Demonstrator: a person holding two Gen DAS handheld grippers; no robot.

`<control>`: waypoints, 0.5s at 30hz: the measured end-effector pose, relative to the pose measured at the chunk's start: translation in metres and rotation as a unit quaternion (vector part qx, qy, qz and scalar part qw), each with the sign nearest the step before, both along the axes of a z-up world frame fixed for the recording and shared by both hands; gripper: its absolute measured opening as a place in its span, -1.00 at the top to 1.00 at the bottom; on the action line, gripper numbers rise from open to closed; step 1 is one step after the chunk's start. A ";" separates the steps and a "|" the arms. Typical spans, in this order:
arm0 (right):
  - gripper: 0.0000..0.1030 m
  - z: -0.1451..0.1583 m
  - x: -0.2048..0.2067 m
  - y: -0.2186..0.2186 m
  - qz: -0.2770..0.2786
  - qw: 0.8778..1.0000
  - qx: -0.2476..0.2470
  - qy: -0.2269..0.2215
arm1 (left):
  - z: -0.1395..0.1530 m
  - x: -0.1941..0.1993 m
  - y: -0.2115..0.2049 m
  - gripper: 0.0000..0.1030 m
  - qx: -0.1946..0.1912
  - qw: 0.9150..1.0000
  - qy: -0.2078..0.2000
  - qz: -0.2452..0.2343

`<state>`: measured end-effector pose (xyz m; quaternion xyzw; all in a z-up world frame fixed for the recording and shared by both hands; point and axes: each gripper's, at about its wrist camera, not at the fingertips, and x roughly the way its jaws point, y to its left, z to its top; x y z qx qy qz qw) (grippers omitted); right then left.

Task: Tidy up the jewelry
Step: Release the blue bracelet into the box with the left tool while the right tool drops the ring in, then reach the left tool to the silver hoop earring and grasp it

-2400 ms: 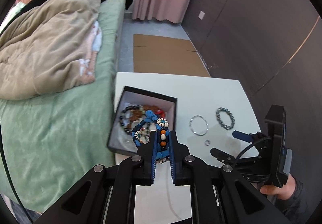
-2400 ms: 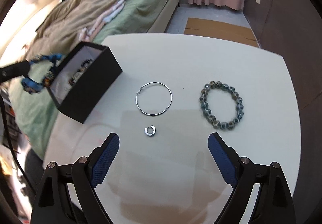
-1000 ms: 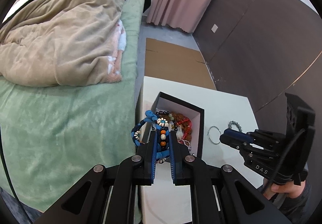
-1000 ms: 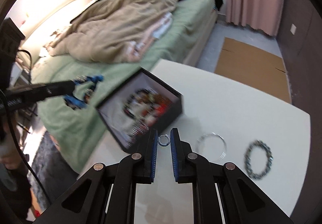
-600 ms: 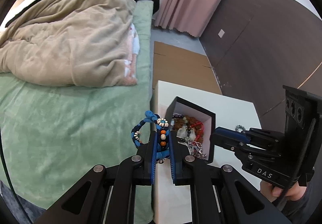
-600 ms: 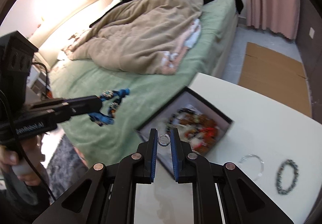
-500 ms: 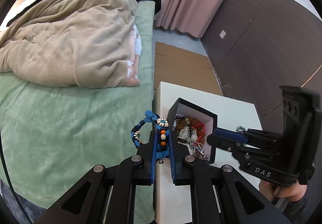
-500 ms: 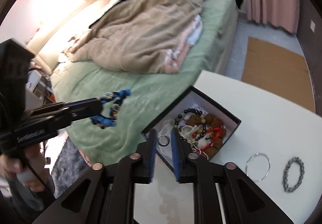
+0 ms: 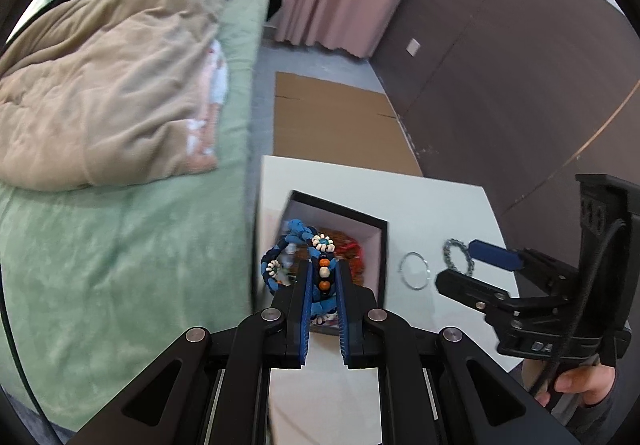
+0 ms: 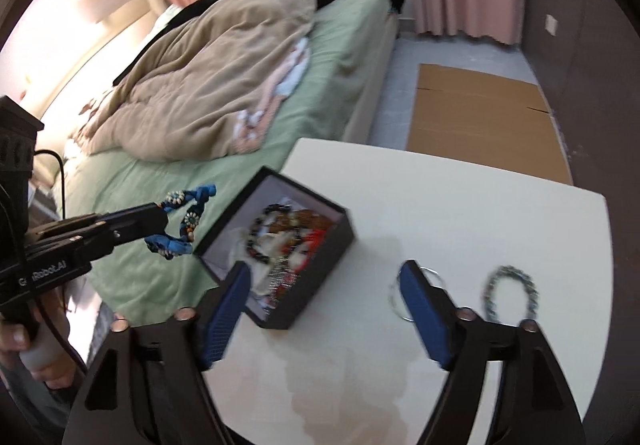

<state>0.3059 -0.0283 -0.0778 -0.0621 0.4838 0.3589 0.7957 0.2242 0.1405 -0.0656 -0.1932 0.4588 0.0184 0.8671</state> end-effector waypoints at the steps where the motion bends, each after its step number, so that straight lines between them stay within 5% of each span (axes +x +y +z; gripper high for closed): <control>1: -0.66 0.001 0.001 -0.006 -0.006 1.000 0.002 0.000 | -0.001 0.004 -0.004 0.77 -0.001 1.000 0.002 -0.003; 5: -0.66 -0.001 0.009 -0.035 -0.037 0.999 0.000 0.006 | -0.007 0.019 -0.015 0.61 -0.011 1.000 0.025 -0.009; 9: -0.67 -0.007 0.019 -0.068 -0.074 0.997 -0.003 0.012 | -0.008 0.026 -0.026 -0.23 -0.016 1.000 0.024 -0.006; 15: -0.67 -0.015 0.029 -0.113 -0.118 0.993 -0.003 0.020 | -0.008 0.037 -0.051 -0.28 -0.013 0.999 0.020 -0.026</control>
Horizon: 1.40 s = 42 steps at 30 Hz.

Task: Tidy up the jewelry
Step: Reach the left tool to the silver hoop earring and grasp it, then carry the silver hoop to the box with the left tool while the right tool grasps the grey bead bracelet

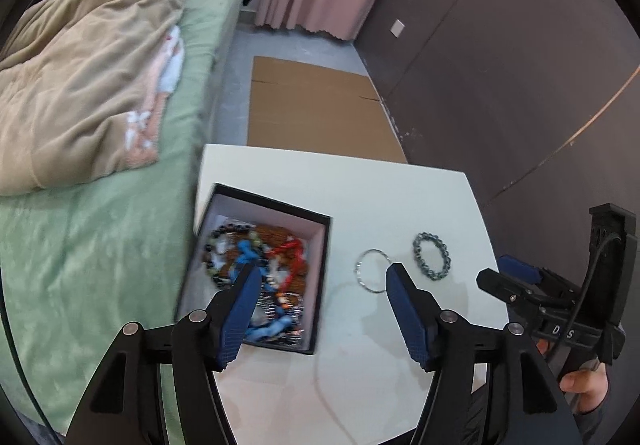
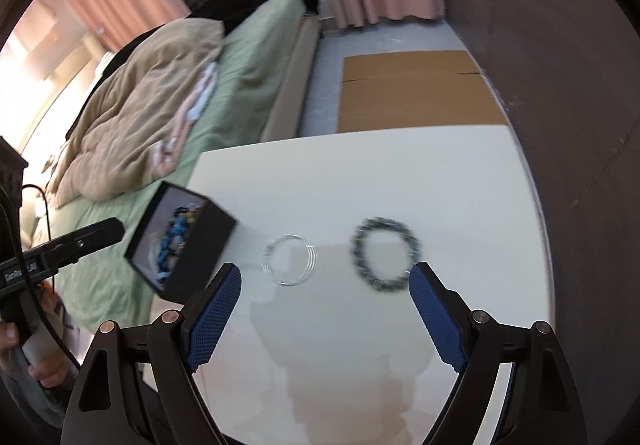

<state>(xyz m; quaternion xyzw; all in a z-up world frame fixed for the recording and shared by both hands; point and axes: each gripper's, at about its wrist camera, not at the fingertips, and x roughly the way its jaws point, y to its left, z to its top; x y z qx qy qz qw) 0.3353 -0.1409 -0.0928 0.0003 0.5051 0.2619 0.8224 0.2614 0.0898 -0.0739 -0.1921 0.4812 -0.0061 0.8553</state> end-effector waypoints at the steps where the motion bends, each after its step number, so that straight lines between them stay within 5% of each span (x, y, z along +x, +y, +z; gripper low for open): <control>1: -0.67 -0.001 0.001 -0.005 -0.005 1.000 -0.001 0.001 | 0.000 0.002 -0.004 -0.28 0.001 1.000 0.000 -0.004; 8: -0.67 -0.007 0.006 -0.042 -0.039 0.999 0.009 0.007 | -0.009 0.018 -0.039 -0.27 0.010 0.999 0.019 -0.040; 14: -0.67 -0.016 0.008 -0.064 -0.057 0.998 0.018 0.018 | -0.025 0.039 -0.067 0.10 0.021 0.996 0.060 -0.064; 18: -0.67 -0.018 0.008 -0.077 -0.073 0.997 0.031 0.025 | -0.039 0.052 -0.079 0.18 0.039 0.993 0.091 -0.065; 34: -0.67 -0.021 0.011 -0.098 -0.101 0.993 0.053 0.029 | -0.087 0.091 -0.097 0.52 0.132 0.975 0.161 -0.076; 42: -0.67 -0.026 0.013 -0.089 -0.098 0.993 0.045 0.037 | -0.100 0.095 -0.093 0.72 0.131 0.974 0.169 -0.074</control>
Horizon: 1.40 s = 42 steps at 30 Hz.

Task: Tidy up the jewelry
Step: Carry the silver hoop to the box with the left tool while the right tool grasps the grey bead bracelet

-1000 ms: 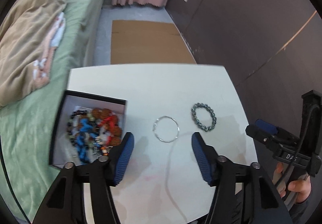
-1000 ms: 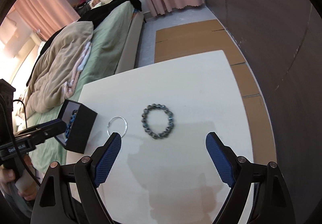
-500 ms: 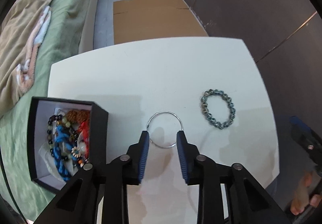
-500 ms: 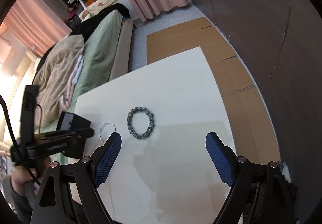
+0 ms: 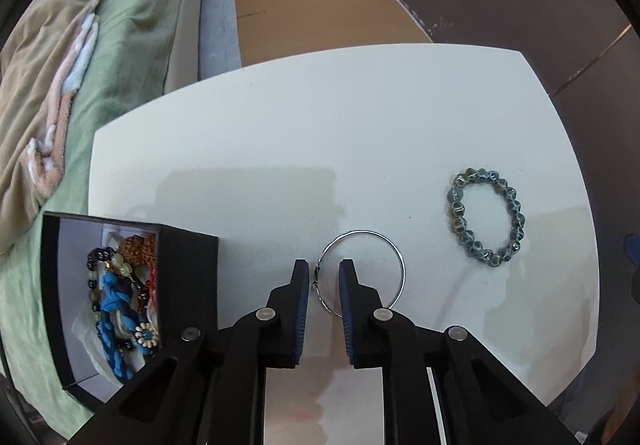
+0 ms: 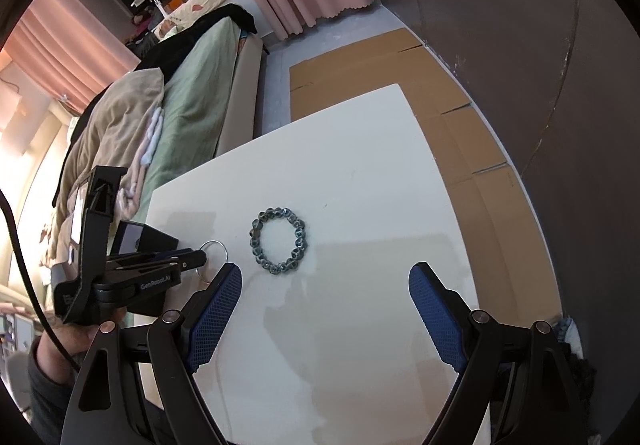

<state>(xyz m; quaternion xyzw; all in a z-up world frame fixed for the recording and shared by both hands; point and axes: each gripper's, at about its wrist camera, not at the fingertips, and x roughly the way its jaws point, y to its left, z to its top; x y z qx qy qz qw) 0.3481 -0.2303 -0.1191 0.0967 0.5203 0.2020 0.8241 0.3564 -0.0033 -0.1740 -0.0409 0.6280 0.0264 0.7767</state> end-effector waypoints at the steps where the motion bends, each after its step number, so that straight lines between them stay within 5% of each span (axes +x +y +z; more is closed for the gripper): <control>1: -0.67 -0.001 0.001 0.000 0.000 1.000 -0.001 0.002 | 0.001 -0.001 -0.001 0.80 0.005 1.000 -0.007 -0.005; 3: -0.67 -0.001 0.005 0.005 0.002 1.000 0.002 0.006 | 0.001 -0.002 0.000 0.96 0.007 1.000 -0.008 -0.007; 17: -0.11 -0.015 0.034 0.063 0.050 0.998 -0.016 0.042 | 0.046 -0.023 0.018 0.97 -0.044 0.997 -0.059 0.025; 24: 0.10 -0.032 0.033 0.097 0.103 0.991 -0.071 0.048 | 0.067 -0.036 0.036 0.97 -0.057 0.994 -0.085 0.047; 34: 0.15 -0.046 0.026 0.128 0.142 0.975 -0.168 0.019 | 0.092 -0.060 0.069 0.97 -0.054 0.988 -0.122 0.074; 37: 0.42 -0.055 0.026 0.135 0.150 0.969 -0.195 0.018 | 0.097 -0.068 0.081 0.97 -0.058 0.986 -0.129 0.085; 39: 0.79 -0.054 0.022 0.141 0.160 0.964 -0.214 -0.003 | 0.101 -0.075 0.091 0.97 -0.058 0.985 -0.132 0.094; 42: 0.78 -0.049 0.018 0.147 0.176 0.959 -0.219 -0.014 | 0.103 -0.082 0.103 0.97 -0.060 0.984 -0.135 0.104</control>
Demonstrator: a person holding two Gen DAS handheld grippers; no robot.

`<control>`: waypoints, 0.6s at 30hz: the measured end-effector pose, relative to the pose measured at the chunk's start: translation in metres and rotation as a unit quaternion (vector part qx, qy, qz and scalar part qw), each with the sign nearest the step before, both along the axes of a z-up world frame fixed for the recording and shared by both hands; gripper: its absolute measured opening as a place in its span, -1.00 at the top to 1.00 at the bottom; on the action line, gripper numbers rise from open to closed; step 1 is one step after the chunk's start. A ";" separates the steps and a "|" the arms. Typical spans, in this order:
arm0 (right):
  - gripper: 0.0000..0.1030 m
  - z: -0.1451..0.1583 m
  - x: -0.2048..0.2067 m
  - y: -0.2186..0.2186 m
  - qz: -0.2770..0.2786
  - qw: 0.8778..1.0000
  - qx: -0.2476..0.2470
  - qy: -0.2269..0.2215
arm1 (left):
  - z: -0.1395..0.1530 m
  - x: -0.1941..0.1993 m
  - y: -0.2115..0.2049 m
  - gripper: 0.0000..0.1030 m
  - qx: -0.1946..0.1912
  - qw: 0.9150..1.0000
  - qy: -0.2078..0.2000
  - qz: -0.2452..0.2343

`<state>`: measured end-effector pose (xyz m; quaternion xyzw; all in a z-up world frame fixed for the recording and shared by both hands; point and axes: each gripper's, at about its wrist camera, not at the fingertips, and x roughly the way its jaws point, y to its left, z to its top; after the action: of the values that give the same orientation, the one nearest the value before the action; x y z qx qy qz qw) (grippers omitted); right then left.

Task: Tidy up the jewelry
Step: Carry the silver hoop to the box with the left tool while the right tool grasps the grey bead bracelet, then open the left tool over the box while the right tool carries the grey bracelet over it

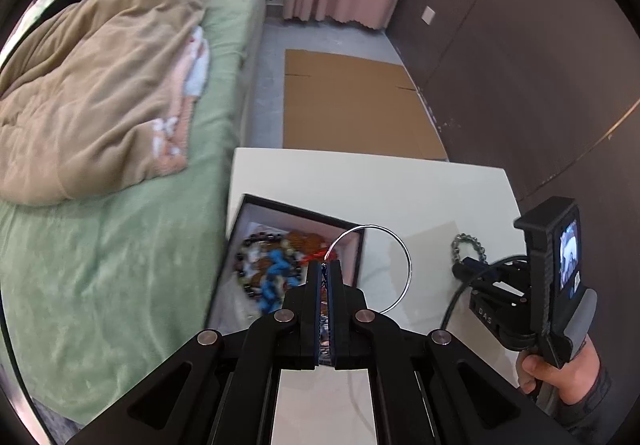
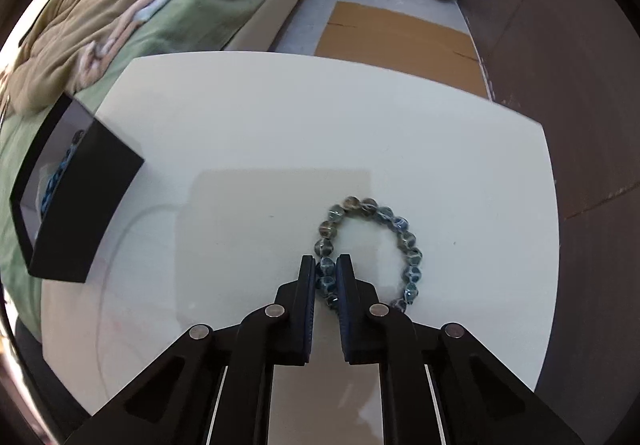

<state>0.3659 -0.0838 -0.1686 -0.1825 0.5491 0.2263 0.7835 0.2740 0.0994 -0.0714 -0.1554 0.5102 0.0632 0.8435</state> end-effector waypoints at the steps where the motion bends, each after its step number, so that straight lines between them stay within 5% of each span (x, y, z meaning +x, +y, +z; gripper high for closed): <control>1: 0.78 0.004 -0.003 0.001 0.008 1.000 0.004 -0.009 | 0.000 -0.001 0.003 0.96 -0.001 1.000 0.000 0.001; 18: 0.78 0.086 -0.031 0.018 0.046 0.989 0.142 -0.021 | -0.012 0.006 0.042 0.95 -0.037 0.999 -0.001 0.020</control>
<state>0.3351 -0.0663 -0.0824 -0.0992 0.4857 0.3341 0.8017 0.2804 0.1410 -0.0836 -0.1965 0.5085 0.0608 0.8361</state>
